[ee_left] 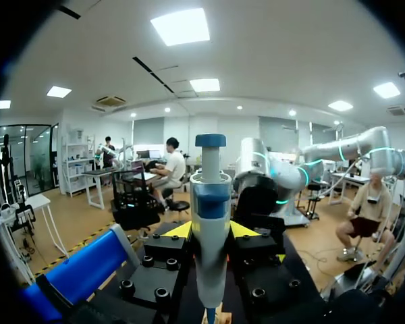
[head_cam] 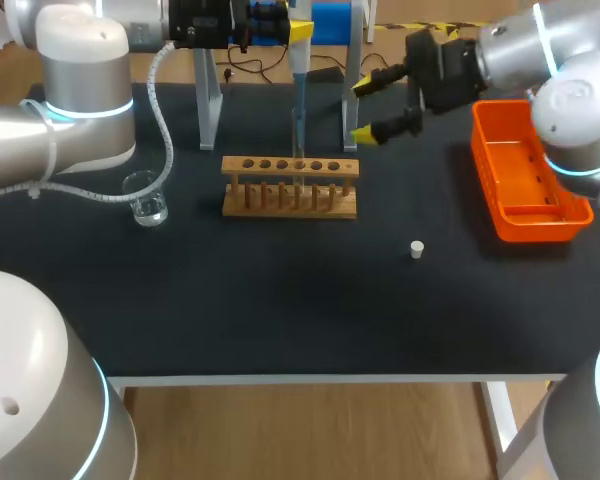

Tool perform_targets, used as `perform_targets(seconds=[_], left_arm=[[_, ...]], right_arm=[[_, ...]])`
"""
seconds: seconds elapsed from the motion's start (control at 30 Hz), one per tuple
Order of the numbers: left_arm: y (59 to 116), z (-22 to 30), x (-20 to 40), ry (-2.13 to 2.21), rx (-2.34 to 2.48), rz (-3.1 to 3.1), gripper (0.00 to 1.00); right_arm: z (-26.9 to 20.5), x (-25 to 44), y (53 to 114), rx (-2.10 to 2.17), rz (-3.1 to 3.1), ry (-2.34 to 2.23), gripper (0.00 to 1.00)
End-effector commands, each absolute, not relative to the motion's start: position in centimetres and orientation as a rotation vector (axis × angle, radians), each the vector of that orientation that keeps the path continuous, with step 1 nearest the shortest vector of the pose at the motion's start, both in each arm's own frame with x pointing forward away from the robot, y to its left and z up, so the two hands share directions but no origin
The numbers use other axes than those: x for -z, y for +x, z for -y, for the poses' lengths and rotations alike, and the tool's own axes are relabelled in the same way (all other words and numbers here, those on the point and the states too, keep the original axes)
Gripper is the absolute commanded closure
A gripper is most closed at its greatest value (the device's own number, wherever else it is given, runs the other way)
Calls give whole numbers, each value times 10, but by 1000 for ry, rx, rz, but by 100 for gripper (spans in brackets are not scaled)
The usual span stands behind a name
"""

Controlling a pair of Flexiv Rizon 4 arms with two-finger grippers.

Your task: Invert the test tube, pick up the pipette, mount the tip to pipette, aspirate from beaker and dispense into the tube, eject the tip, return the pipette, and cap with the stopper.

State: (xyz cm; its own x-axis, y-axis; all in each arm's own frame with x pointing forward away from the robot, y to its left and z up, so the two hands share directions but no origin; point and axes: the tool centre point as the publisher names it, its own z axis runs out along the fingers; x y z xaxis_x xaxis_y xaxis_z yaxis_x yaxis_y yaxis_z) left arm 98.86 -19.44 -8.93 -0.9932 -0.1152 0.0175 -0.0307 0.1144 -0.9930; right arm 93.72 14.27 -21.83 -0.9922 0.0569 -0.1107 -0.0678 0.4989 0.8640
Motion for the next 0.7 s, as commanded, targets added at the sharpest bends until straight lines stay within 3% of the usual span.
perform_targets(seconds=[0.03, 0.7], left_arm=[[988, 195, 89, -155, 2041, -2296, 100], [988, 195, 89, -155, 2041, -2296, 100]], right_arm=[[-159, 238, 949, -1572, -2623, -70, 0], [-203, 289, 980, -1556, -2776, -225, 0]])
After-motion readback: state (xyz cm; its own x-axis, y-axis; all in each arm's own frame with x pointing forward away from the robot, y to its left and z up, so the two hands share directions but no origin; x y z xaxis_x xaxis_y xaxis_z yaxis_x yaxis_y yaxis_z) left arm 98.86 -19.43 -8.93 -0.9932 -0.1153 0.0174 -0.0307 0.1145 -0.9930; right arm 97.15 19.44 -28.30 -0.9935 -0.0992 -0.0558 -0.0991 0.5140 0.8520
